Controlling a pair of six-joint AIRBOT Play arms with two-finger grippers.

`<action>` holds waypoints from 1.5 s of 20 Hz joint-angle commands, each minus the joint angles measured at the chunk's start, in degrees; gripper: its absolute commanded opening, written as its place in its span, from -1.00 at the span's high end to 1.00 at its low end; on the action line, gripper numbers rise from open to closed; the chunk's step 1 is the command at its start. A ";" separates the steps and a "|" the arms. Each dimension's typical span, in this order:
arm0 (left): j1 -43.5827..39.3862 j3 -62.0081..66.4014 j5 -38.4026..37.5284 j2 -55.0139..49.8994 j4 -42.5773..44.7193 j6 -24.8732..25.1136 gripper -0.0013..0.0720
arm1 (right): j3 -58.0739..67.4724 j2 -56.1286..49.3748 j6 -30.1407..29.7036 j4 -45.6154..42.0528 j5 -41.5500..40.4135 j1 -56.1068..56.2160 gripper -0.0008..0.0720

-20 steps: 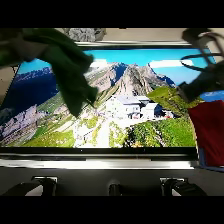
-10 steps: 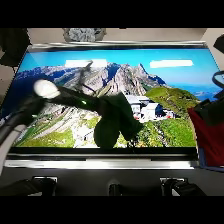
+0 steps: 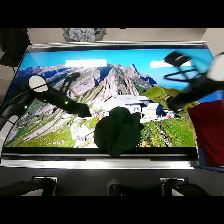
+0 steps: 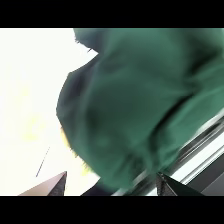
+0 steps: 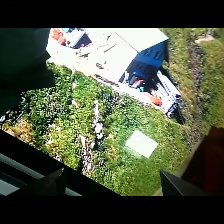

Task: Fold the shirts.

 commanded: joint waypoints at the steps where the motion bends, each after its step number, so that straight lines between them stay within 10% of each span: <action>1: 3.26 -8.61 -2.82 1.57 1.84 -0.44 -0.81 | -5.40 -9.90 -4.22 4.35 -5.88 -0.04 -0.75; 5: -1.20 -23.30 8.59 1.64 -10.78 1.60 -0.81 | -6.86 -16.48 -11.45 21.35 -3.52 -0.02 -0.74; 11: -8.24 -30.16 20.35 -1.18 -13.75 1.64 -0.63 | -16.94 -15.43 -12.81 22.18 -3.54 -0.02 -0.93; 15: -9.73 -30.12 26.71 -3.37 -17.05 1.64 0.83 | -23.76 -15.23 -12.83 29.97 -8.48 -0.02 -0.96; 25: -9.60 -30.12 25.70 -2.86 -16.79 1.66 0.88 | -37.94 -15.30 -12.72 38.95 -23.17 0.04 -0.95; 29: -9.60 -30.12 25.73 -2.86 -16.79 1.68 0.88 | -38.25 -15.28 -11.28 46.34 -23.96 0.04 -0.16; 30: -9.60 -30.12 25.73 -2.86 -16.76 1.68 0.88 | -38.25 -15.28 -11.08 47.56 -23.58 0.04 0.81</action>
